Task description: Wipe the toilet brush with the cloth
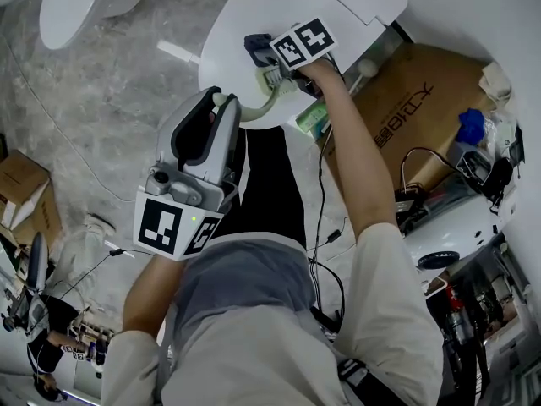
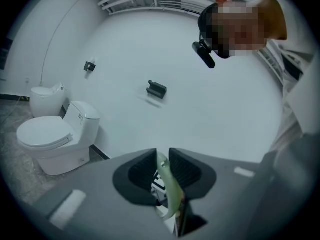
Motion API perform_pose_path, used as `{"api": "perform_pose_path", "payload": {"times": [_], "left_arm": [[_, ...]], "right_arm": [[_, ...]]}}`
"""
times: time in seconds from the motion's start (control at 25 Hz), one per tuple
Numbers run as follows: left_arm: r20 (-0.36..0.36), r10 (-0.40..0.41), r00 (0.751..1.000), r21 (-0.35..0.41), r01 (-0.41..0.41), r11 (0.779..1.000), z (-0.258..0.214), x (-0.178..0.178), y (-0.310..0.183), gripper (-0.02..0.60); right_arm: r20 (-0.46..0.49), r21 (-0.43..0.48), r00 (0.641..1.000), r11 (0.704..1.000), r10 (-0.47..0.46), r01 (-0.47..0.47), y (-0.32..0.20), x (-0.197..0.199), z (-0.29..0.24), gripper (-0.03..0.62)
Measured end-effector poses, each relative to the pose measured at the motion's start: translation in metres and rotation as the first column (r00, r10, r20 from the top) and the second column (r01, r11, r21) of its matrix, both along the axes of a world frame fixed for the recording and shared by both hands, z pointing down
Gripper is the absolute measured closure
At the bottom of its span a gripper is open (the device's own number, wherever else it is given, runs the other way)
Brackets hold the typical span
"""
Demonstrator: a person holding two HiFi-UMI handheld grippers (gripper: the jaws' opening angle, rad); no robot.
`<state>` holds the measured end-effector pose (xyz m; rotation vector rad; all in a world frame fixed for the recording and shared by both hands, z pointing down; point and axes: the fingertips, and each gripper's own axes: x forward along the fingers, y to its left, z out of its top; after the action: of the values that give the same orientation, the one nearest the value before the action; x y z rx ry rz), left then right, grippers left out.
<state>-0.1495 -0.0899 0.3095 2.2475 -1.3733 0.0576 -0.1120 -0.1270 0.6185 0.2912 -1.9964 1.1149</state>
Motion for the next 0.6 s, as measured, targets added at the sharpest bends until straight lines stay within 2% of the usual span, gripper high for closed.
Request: {"api": "perform_pose_path", "payload": {"times": [0.36, 0.6], "left_arm": [[0.006, -0.011, 1.0, -0.002, 0.011, 1.0, 0.002, -0.002, -0.002, 0.581], [0.01, -0.013, 1.0, 0.003, 0.013, 1.0, 0.001, 0.0, -0.007, 0.581]], "right_arm": [[-0.031, -0.021, 0.999, 0.999, -0.025, 0.024, -0.003, 0.001, 0.018, 0.485], [-0.042, -0.022, 0.999, 1.0, -0.003, 0.003, -0.008, 0.004, 0.025, 0.485]]}}
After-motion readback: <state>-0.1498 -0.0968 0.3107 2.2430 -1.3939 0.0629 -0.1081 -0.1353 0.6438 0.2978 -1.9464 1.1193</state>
